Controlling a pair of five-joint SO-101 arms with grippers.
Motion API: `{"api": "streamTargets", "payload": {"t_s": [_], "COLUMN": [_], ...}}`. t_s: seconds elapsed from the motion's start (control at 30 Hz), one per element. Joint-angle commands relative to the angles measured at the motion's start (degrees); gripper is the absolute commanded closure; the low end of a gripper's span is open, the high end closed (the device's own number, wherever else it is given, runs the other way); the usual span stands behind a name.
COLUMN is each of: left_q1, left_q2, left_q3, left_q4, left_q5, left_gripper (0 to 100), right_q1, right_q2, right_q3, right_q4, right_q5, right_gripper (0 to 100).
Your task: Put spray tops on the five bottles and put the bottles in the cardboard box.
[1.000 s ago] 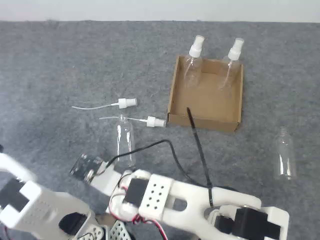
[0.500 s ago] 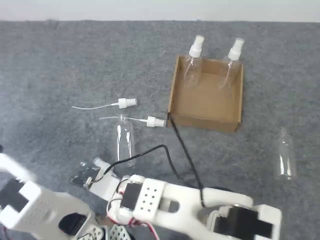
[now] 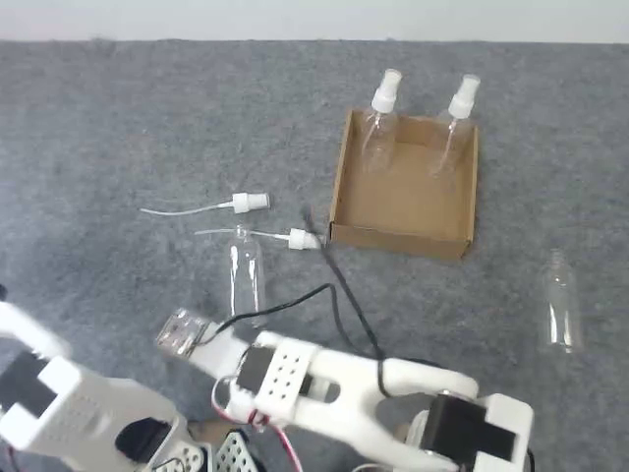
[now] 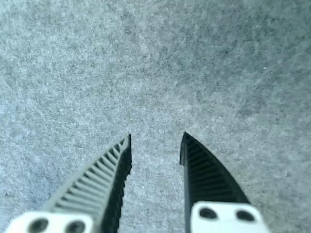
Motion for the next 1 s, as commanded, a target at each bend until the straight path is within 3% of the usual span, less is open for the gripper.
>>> {"api": "streamTargets", "payload": {"t_s": [0.0,0.23,0.43,0.6,0.73,0.97], "left_q1": [-0.18,2.81,9.23,18.46,29.54,47.65], "left_q2": [-1.41,-1.58,-4.57,-13.10,-20.84,-30.42], "left_q3": [-2.33,-2.59,-2.07,0.13,8.31,19.21], "left_q4": [-0.44,5.54,9.58,14.68,13.63,8.44], "left_q5": [0.18,0.26,5.45,10.81,16.00,30.33], "left_gripper": [85,85,86,86,86,85], "right_q1": [7.25,26.86,48.40,69.32,83.21,103.08], "right_q2": [-9.27,-25.36,-27.30,-27.30,-27.30,-21.49], "right_q3": [-4.48,-14.59,-24.88,-25.58,-25.58,-24.00], "right_q4": [6.55,24.31,38.46,38.81,37.85,27.47], "right_q5": [4.22,13.27,25.49,36.40,44.57,52.92], "right_gripper": [90.1,89.8,89.7,89.7,89.6,89.6]}}
